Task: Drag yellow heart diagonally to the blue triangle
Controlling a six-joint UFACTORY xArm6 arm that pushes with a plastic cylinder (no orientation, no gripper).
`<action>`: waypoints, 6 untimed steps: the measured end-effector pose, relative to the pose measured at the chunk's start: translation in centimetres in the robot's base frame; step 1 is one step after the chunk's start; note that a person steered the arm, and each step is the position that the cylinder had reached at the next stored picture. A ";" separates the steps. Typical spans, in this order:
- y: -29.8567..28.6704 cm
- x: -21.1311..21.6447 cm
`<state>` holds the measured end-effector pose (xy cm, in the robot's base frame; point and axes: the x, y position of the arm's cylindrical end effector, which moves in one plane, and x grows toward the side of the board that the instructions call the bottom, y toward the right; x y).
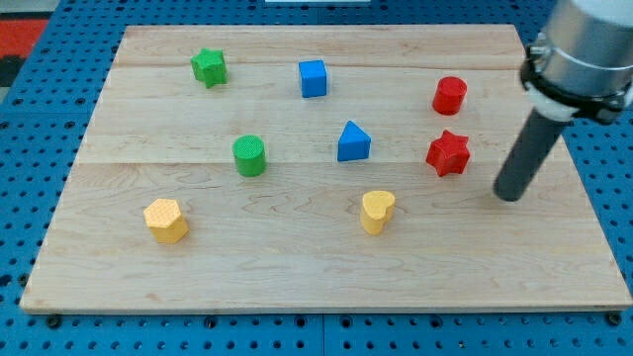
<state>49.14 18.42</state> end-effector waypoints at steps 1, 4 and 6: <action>-4.0 -3.8; -7.2 7.9; -12.3 0.1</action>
